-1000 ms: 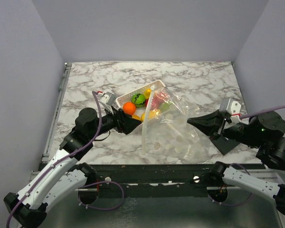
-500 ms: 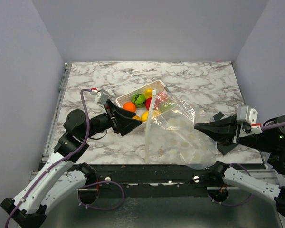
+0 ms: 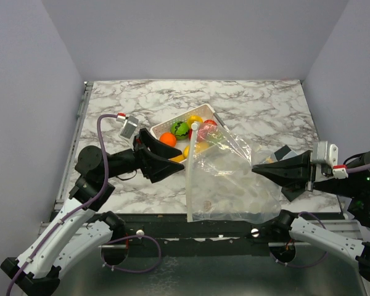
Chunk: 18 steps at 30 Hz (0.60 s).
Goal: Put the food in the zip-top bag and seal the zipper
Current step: Open the zipper of the food storage bag.
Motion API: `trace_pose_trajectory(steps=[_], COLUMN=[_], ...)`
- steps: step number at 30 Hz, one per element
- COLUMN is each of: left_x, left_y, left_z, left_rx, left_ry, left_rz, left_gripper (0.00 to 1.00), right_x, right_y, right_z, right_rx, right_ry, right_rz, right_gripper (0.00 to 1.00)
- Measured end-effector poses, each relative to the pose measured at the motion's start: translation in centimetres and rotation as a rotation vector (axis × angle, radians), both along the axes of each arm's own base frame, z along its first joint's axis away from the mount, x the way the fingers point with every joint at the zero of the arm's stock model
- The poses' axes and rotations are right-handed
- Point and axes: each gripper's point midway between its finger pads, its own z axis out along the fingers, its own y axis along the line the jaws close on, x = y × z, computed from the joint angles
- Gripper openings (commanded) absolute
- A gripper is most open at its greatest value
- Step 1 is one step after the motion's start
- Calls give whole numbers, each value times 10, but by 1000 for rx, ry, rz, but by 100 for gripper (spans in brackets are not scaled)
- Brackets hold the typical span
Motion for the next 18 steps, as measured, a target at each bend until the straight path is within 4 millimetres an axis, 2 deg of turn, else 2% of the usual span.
trace_pose_trajectory(steps=[9,18], left_x=[-15,-25], left_y=[-1,-1], left_z=[5,5], left_rx=[-10,-8], left_ry=[-21,-36], left_rz=[-86,-134], left_gripper=[70,58], right_x=[0,4], right_y=[9,16], right_z=[9,17], right_rx=[24,49], right_ry=[-13,-24], right_rz=[34,44], right_gripper=[1,1])
